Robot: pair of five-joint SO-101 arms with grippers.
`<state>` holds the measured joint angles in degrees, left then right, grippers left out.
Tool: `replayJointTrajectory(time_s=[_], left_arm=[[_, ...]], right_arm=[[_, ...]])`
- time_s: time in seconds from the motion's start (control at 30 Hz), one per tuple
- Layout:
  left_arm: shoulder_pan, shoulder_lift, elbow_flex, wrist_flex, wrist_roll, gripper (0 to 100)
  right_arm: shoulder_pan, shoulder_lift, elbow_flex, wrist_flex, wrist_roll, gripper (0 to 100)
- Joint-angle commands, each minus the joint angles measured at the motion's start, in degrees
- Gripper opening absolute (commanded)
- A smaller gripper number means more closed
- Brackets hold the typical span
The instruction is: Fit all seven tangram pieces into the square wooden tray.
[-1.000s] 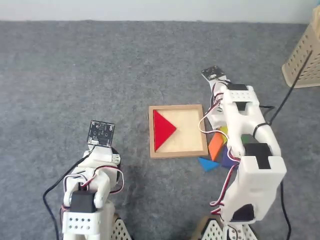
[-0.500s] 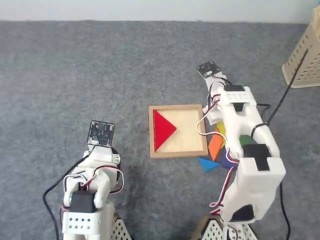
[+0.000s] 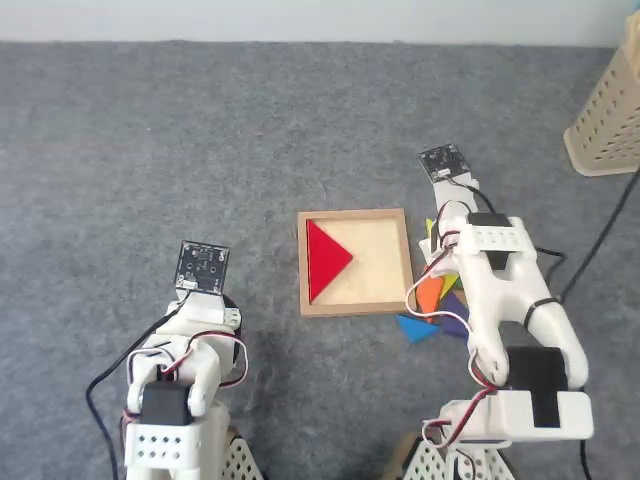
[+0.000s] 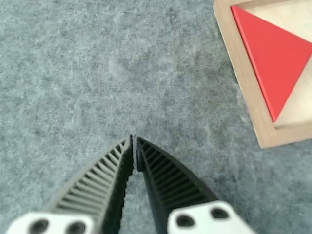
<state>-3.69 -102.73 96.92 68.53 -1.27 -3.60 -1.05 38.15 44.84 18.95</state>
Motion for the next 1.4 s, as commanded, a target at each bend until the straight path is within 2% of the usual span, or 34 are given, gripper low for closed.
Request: replayJointTrajectory(time_s=[0.0, 0.13, 0.3, 0.53, 0.73, 0.93, 1.03, 1.23, 1.37], left_arm=[[-0.26, -0.18, -0.31, 0.26, 0.53, 1], [-0.26, -0.18, -0.31, 0.26, 0.53, 1], [-0.26, -0.18, -0.31, 0.26, 0.53, 1], [-0.26, -0.18, -0.31, 0.26, 0.53, 1], [-0.26, -0.18, -0.31, 0.26, 0.53, 1], [-0.26, -0.18, -0.31, 0.26, 0.53, 1], [-0.26, -0.18, -0.31, 0.26, 0.53, 1], [-0.26, -0.18, -0.31, 0.26, 0.53, 1], [-0.26, -0.18, -0.31, 0.26, 0.53, 1]], right_arm=[[-0.04, 2.68, -2.55, -0.66, -0.35, 2.4], [-0.40, 8.04, -8.88, 3.65, -0.26, 2.4], [-0.40, 10.59, -12.48, 3.47, -0.18, 2.2], [-0.75, 10.77, -12.84, -0.57, 1.85, 2.4], [-0.66, 5.49, -10.90, 0.31, -0.44, 2.5], [-3.21, -4.44, -2.55, -3.91, -0.53, 13.8], [-3.65, -6.73, -0.09, -4.53, 2.64, 18.4], [-3.47, -3.74, -0.09, -6.46, 3.87, 19.9], [-2.68, 1.36, -3.34, -4.44, 5.19, 25.4]])
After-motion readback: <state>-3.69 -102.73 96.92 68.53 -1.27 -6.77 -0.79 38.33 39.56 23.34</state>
